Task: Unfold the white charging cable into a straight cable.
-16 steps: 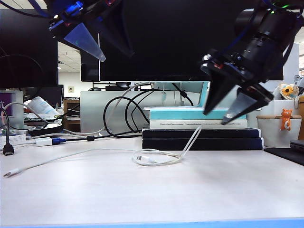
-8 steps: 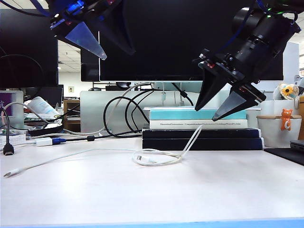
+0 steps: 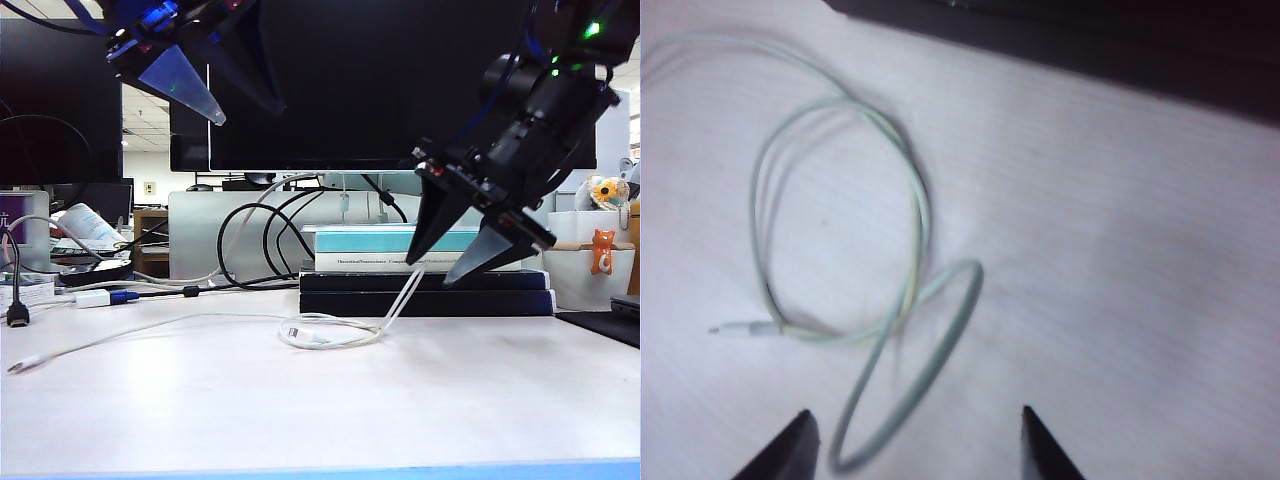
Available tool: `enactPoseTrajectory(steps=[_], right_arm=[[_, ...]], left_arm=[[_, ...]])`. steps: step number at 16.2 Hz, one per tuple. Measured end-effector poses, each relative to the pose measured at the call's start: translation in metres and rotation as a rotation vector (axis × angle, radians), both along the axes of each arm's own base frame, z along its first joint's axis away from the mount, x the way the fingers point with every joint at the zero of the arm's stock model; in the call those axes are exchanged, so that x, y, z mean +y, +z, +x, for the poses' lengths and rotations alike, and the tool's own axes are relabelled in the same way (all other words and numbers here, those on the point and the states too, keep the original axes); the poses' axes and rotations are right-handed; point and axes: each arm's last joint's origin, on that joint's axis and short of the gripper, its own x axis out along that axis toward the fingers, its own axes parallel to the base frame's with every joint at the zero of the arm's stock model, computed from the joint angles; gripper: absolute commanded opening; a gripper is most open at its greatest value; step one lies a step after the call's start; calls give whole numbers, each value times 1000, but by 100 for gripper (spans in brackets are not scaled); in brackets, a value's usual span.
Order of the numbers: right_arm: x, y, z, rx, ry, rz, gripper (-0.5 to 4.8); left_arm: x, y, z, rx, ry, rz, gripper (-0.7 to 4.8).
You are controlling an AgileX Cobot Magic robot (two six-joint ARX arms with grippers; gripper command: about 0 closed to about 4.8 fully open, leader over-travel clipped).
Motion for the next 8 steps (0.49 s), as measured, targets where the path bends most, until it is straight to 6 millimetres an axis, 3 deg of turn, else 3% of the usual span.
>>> enactPoseTrajectory(steps=[3,4,8], right_arm=[[3,0,2,-1,-2,43,128],[5,0,3,-8,-4,50,47],[9,0,3,-8,3,62,24]], left_arm=[[0,1,0,-7,0,-5,479],[0,1,1,-9,0,-6,479],[-1,1,1,-9,0,-7,479]])
